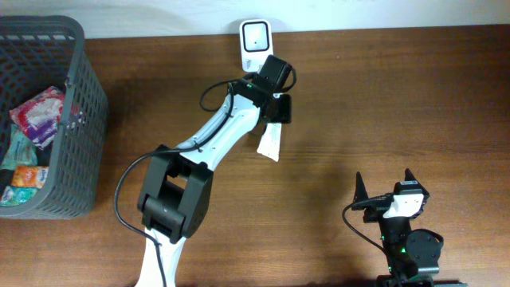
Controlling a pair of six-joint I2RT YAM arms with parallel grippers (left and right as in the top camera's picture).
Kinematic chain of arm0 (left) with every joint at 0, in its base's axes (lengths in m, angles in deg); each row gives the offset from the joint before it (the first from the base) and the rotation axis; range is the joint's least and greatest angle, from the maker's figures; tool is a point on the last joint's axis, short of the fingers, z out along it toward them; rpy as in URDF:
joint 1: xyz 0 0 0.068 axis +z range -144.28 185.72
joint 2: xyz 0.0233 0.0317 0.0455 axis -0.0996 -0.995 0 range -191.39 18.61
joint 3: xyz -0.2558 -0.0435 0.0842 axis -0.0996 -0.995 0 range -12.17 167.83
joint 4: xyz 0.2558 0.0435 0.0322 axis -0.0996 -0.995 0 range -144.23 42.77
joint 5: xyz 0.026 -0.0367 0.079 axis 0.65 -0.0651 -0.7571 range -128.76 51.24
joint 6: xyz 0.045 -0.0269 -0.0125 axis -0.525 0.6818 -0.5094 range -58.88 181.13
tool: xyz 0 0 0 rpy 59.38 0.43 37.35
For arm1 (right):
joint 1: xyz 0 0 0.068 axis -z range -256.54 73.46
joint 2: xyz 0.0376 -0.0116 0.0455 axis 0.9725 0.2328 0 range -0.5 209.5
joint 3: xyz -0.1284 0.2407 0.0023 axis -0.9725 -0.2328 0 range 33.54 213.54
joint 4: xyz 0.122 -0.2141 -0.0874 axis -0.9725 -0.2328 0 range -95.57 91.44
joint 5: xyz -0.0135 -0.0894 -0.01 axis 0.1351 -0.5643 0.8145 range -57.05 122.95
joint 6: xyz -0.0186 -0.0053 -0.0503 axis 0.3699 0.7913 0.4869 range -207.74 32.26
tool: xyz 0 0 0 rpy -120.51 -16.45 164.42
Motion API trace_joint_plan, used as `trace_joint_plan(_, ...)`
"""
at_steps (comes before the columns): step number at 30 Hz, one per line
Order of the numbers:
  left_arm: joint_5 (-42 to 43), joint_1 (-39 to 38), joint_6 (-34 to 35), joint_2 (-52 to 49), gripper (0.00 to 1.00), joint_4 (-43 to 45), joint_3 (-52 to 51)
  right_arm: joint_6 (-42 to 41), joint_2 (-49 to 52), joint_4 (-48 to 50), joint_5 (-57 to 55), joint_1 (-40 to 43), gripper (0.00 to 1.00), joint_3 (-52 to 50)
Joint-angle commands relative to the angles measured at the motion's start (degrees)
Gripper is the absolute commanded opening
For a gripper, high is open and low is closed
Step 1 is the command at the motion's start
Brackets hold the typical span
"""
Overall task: Scan the item barcode
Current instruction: 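Lift the white tube out and lay it on the table near the scanner, then reach the left gripper into the basket and grasp the purple-red pack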
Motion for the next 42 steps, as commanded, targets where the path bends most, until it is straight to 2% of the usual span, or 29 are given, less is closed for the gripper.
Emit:
trace_joint_plan(1, 0.1, 1.5, -8.5, 4.5, 0.59, -2.6, 5.6, 0.0, -0.2, -0.1, -0.7, -0.4, 0.99, -0.5)
trace_joint_plan(3, -1.2, 3.1, -8.6, 7.7, 0.59, -4.4, 7.8, 0.0, -0.2, -0.1, -0.7, -0.4, 0.99, -0.5)
trace_joint_plan(7, -4.6, 8.3, -8.7, 15.7, 0.66, -6.2, 8.5, 0.0, -0.2, -0.1, -0.7, -0.4, 0.99, -0.5)
trace_joint_plan(12, -5.9, 18.8, -8.8, 26.4, 0.7, -9.0, 8.5, 0.0, -0.2, -0.1, -0.7, -0.4, 0.99, -0.5)
trace_joint_plan(13, -5.9, 20.9, -8.8, 28.2, 0.74, -9.0, 8.5, 0.0, -0.2, -0.1, -0.7, -0.4, 0.99, -0.5)
trace_joint_plan(15, -5.9, 25.4, -8.8, 31.5, 0.77, -9.1, 8.5, 0.0, -0.2, -0.1, -0.7, -0.4, 0.98, -0.5)
trace_joint_plan(16, -5.9, 27.9, -8.8, 32.9, 0.88, -9.3, 8.5, 0.0, -0.2, -0.1, -0.7, -0.4, 0.99, -0.5)
trace_joint_plan(19, -7.8, 35.7, -8.8, 35.6, 0.95, -9.3, 8.5, 0.0, -0.2, -0.1, -0.7, -0.4, 0.99, -0.5)
trace_joint_plan(20, -9.0, 37.6, -8.8, 35.8, 1.0, -9.3, 8.5, 0.0, -0.2, -0.1, -0.7, -0.4, 0.99, -0.5)
trace_joint_plan(24, -16.8, 46.1, -10.4, 35.2, 0.99, -10.0, 8.4, 0.0, -0.2, -0.1, -0.7, -0.4, 0.99, -0.5)
trace_joint_plan(27, -17.9, 52.3, -14.8, 33.7, 0.99, -11.7, 8.4, 0.0, -0.2, -0.1, -0.7, -0.4, 0.99, -0.5)
trace_joint_plan(32, -17.8, 59.6, -15.3, 28.0, 0.99, -17.7, 8.4, 0.0, -0.2, -0.1, -0.7, -0.4, 0.99, -0.5)
trace_joint_plan(37, -17.2, 62.2, -15.3, 21.9, 0.99, -21.0, 8.3, 0.0, -0.2, -0.1, -0.7, -0.4, 0.99, -0.5)
trace_joint_plan(42, -10.8, 62.1, -15.3, 16.5, 1.0, -19.6, 8.3, 0.0, -0.2, -0.1, -0.7, -0.4, 0.99, -0.5)
